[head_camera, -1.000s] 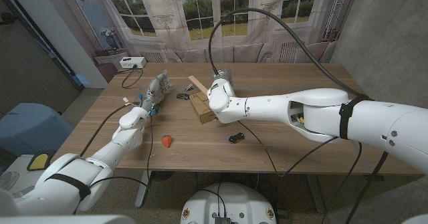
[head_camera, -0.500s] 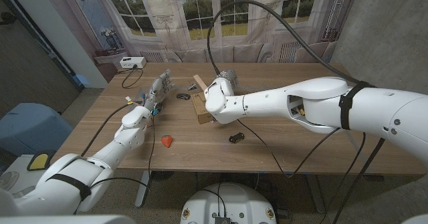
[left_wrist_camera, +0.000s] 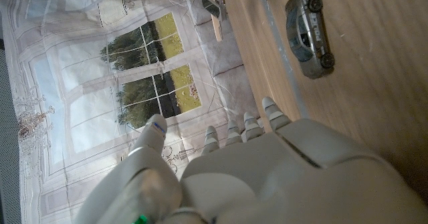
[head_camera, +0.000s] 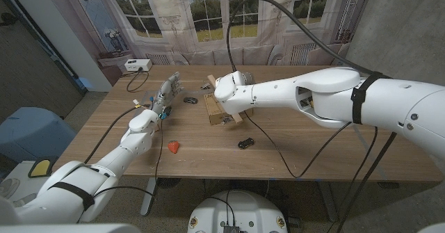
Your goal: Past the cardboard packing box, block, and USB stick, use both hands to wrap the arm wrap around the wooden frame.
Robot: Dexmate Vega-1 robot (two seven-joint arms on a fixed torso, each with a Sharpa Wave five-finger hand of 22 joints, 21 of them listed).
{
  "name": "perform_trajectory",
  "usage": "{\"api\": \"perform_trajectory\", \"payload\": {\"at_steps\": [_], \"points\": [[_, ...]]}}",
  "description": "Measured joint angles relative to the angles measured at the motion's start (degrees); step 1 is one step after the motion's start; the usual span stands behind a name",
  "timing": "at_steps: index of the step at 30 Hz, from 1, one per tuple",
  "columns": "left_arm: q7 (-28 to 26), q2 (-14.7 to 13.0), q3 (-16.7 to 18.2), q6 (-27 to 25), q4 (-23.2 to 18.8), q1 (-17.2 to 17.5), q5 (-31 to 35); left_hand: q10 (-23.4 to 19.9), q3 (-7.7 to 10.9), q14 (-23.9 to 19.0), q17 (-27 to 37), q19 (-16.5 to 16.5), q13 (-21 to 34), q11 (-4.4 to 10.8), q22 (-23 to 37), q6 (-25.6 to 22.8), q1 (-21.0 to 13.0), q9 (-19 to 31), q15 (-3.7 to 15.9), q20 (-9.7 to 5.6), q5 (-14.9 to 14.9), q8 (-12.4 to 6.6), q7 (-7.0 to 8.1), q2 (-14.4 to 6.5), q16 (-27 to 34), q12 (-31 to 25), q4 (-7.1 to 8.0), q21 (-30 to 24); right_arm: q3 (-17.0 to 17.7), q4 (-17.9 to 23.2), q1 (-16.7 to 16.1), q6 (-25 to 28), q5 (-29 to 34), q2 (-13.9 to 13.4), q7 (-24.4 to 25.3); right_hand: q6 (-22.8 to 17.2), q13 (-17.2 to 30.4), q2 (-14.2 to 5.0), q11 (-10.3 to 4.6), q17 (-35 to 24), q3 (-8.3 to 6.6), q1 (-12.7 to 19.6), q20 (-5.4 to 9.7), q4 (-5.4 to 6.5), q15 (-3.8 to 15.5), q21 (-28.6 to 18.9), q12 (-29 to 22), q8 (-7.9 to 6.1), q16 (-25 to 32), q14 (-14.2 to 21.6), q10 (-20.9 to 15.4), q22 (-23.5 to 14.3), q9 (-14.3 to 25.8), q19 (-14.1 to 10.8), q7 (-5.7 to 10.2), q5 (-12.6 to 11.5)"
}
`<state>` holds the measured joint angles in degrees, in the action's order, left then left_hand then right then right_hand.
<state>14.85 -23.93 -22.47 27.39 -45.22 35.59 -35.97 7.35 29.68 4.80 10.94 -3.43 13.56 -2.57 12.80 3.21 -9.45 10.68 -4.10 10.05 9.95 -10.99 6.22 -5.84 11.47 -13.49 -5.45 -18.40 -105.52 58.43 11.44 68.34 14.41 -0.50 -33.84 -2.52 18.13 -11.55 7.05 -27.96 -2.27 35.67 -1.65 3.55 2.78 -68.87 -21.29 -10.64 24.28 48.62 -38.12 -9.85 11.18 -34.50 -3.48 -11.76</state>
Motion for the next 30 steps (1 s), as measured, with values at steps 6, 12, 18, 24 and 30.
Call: {"api": "perform_trajectory", "payload": {"at_steps": [6,12,18,24,30], "points": [[-0.6,-0.2,-0.3,-0.5,-1.0,0.1,0.4,0.2,0.25,0.0,0.0,0.0,0.0,-0.20,0.0,0.0,0.0,0.0,0.00,-0.01,0.0,0.00,0.00,0.0,0.0,0.0,-0.25,0.0,4.4,-1.8,-0.6,-5.4,-3.3,-2.0,-0.5,3.5,-2.2,-0.47,0.50,2.8,-6.19,2.4,0.46,1.49,-0.81,0.4,3.3,0.00,-3.0,-2.1,2.4,0.0,-0.2,-1.1,-1.64,-0.2],[-1.0,-0.2,-0.5,-0.9,-1.4,0.1,0.5,0.2,0.25,0.0,0.0,0.0,0.0,-0.20,0.0,0.0,0.0,0.0,0.00,-0.02,0.0,0.00,0.00,0.0,0.0,0.0,-0.25,0.0,8.9,0.7,-2.4,-8.2,-4.0,-5.6,1.8,0.7,-4.4,0.53,-0.85,5.3,-10.97,12.3,2.85,6.28,1.44,-0.2,2.2,-0.85,-2.6,3.7,-3.3,-0.3,-0.3,-3.3,-0.29,0.2],[-1.1,-0.2,-0.8,-1.2,-1.5,-0.1,0.8,0.2,0.25,0.0,0.0,0.0,0.0,-0.20,0.0,0.5,0.0,0.0,0.00,-0.02,0.0,0.00,0.12,0.0,0.0,0.0,-0.25,0.0,13.4,6.6,-5.6,-9.1,-3.7,-10.2,7.7,-3.0,-3.7,0.84,-0.96,1.9,-14.16,18.0,4.85,9.51,1.09,-2.6,1.0,-1.36,-1.3,5.1,-3.4,-0.9,-0.4,-1.3,1.92,0.0],[-1.2,0.0,-1.0,-1.5,-1.5,-0.4,1.0,0.2,0.24,0.0,0.0,0.0,0.0,-0.20,0.0,0.5,0.0,0.0,0.00,-0.02,0.0,0.00,0.12,0.0,0.0,0.0,-0.25,0.0,16.6,11.5,-8.3,-9.7,-2.3,-13.6,12.1,-7.1,-2.7,1.56,-1.47,-0.1,-15.02,22.2,4.80,10.38,0.36,-5.9,0.5,-2.00,-0.2,7.0,-3.1,-1.5,-0.4,-0.4,2.45,0.2],[-1.3,0.1,-1.3,-1.8,-1.6,-0.7,1.2,0.2,0.25,0.0,0.0,0.0,0.0,-0.20,0.0,0.5,0.0,0.0,0.00,-0.02,0.0,0.00,0.12,0.0,0.0,0.0,-0.25,0.0,20.2,15.4,-11.0,-10.6,-1.2,-16.2,16.3,-8.9,-0.9,2.75,-1.58,-2.3,-15.69,24.6,4.82,11.05,0.51,-9.3,-1.4,-3.69,0.1,7.9,-3.2,-1.2,0.2,-0.5,2.67,1.4]]}}
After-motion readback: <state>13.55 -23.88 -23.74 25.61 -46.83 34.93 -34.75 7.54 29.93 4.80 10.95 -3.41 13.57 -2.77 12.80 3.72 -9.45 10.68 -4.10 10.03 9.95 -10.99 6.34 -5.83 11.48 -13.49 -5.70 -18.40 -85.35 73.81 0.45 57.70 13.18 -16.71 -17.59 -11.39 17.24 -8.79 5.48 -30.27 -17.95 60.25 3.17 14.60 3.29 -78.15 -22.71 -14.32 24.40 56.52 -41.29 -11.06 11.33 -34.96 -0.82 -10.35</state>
